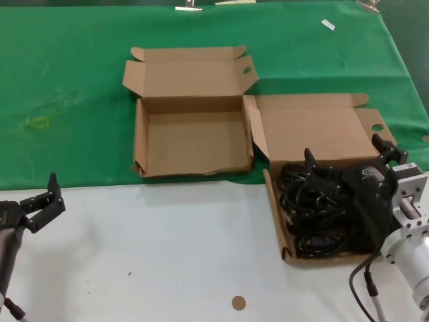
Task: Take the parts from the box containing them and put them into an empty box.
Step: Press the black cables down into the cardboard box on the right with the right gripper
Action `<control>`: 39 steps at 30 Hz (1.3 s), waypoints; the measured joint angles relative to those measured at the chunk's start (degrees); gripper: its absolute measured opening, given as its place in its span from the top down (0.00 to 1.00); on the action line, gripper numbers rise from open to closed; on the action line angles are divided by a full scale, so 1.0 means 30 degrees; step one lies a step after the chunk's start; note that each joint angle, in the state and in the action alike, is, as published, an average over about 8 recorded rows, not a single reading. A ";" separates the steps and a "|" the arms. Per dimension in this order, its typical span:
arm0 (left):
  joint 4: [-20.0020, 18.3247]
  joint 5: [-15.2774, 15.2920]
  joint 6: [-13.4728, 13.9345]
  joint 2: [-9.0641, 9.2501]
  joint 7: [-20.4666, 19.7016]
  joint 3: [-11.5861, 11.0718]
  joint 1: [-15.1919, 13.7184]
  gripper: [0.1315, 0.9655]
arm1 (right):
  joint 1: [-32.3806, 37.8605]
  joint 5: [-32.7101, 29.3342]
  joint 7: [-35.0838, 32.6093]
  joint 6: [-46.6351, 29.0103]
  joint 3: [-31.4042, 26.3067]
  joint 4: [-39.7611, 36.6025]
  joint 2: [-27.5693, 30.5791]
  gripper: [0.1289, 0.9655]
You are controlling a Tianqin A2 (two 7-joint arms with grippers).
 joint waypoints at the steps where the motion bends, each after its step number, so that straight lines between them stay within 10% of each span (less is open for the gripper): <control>1: 0.0000 0.0000 0.0000 0.0000 0.0000 0.0000 0.0000 0.00 | 0.0000 0.0000 0.0000 0.0000 0.0000 0.0000 0.0000 0.00; 39: 0.0000 0.0000 0.0000 0.0000 0.0000 0.0000 0.0000 0.03 | 0.0000 0.0000 0.0000 0.0000 0.0000 0.0000 0.0000 0.00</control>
